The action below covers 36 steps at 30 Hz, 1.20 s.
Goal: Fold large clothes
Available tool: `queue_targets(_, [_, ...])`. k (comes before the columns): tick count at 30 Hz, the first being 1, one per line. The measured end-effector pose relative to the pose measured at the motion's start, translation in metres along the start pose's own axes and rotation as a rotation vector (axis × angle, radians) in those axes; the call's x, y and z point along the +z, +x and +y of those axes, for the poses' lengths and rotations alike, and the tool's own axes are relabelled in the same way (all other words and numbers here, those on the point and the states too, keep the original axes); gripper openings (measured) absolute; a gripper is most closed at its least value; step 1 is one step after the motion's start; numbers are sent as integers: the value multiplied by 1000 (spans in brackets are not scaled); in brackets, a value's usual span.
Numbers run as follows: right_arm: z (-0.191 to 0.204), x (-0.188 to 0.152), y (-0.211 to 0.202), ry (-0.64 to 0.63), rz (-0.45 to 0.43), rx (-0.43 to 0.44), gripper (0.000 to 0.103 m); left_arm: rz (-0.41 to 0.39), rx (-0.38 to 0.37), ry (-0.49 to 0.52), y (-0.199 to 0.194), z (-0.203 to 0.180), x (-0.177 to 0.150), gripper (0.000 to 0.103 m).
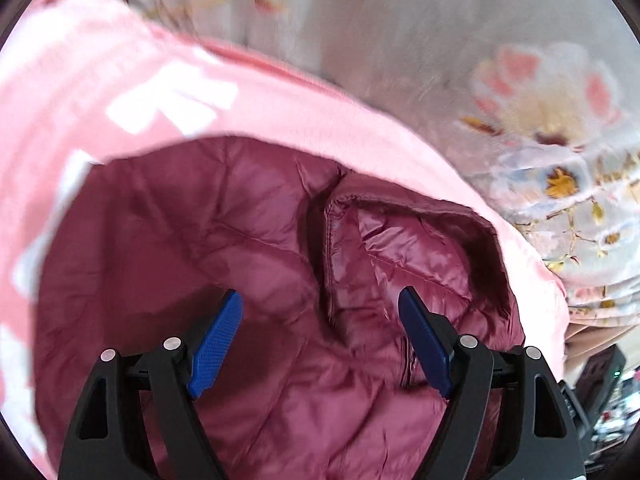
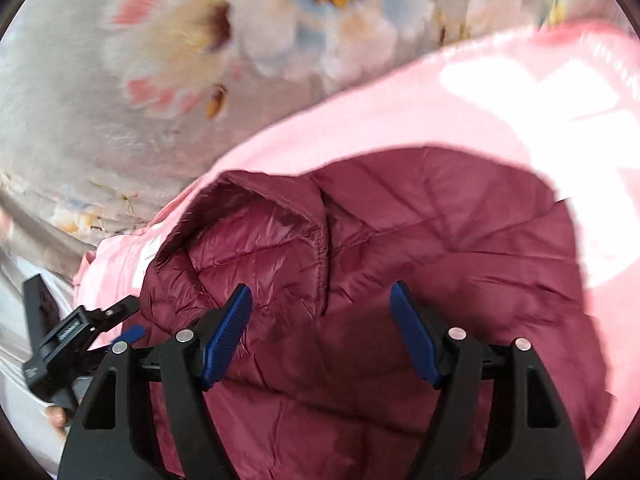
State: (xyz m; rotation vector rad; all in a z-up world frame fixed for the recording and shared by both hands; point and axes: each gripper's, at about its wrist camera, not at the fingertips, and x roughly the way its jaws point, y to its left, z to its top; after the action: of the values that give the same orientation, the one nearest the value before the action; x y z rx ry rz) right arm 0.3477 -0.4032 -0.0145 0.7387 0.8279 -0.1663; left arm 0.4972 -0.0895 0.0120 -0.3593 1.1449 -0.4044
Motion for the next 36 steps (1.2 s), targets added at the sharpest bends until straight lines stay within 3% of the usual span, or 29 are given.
queue_targets(3, [10, -5, 19, -25, 44, 10, 69, 44, -17, -33, 21, 1, -3, 76])
queue_targets(5, [24, -8, 25, -69, 71, 25, 54, 36, -35, -1, 22, -6, -5, 74])
queue_targets(6, [30, -9, 27, -79, 85, 42, 50, 39, -52, 22, 23, -13, -7, 65])
queue_targets(7, [35, -9, 28, -85, 93, 63, 31, 48, -60, 44, 24, -20, -7, 57])
queue_targets(8, [40, -8, 26, -79, 97, 100, 10, 63, -67, 67, 26, -26, -8, 31])
queue_targets(9, [42, -7, 19, -67, 78, 127, 10, 81, -71, 90, 27, -33, -8, 7])
queue_targets(12, [49, -6, -14, -72, -9, 202, 8, 24, -86, 125, 5, -39, -10, 6])
queue_targets(14, [48, -14, -24, -136, -42, 139, 8, -39, -59, 179, -12, -40, -16, 6])
queue_targets(16, [41, -22, -11, -178, -8, 31, 8, -35, -3, 215, -5, -39, -21, 6])
queue_targets(20, [18, -38, 11, -147, 51, -46, 8, 6, 99, 258, 28, -36, -38, 6])
queue_targets(23, [12, -46, 18, -154, 55, -51, 7, -23, 106, 282, 34, -32, -46, 9])
queue_targets(30, [21, -63, 23, -259, -42, -105, 6, -124, 163, 367, 37, -36, -62, 15])
queue_targets(33, [27, -56, 26, -269, -22, -109, 8, -131, 184, 384, 36, -37, -62, 15])
queue_targets(36, [24, -48, 6, -216, 8, -117, 17, -114, 173, 399, 20, -34, -61, 18])
